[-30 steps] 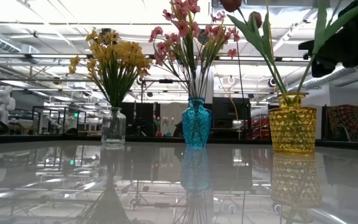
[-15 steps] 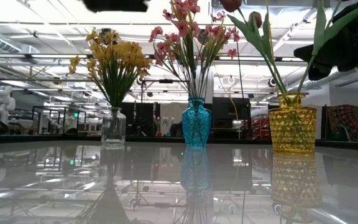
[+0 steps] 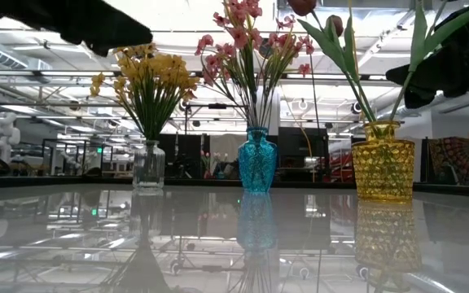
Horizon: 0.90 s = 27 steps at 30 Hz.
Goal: Sort flowers into vase by color
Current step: Return to Home Position
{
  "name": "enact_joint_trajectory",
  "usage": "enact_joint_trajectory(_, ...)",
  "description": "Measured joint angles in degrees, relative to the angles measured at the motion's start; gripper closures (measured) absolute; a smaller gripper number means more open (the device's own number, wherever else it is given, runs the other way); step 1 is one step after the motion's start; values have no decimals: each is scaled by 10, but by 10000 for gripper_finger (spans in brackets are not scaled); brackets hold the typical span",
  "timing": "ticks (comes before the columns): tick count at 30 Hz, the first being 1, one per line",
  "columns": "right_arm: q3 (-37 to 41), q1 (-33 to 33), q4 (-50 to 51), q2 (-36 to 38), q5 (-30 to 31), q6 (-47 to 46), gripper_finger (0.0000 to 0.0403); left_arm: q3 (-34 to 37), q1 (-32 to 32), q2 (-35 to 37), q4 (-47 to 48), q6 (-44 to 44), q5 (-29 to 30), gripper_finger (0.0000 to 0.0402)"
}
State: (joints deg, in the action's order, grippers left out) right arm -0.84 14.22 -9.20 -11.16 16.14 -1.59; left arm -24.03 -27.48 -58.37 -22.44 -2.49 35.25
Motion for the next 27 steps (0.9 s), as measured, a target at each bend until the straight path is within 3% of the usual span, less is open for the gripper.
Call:
enact_joint_trajectory(4, 0, 0, 6, 0, 0, -3, 403, 34, 13, 54, 2, -14, -25, 379)
enact_joint_trajectory(6, 0, 0, 5, 0, 0, -2, 403, 52, 17, 82, 5, -21, -33, 394)
enact_joint_trajectory(16, 0, -7, 8, 0, -32, 18, 403, 120, 24, 196, 14, -27, -37, 391)
enact_joint_trajectory(27, 0, -82, 4, 6, -61, 42, 403, 124, 24, 245, 46, -40, -37, 391)
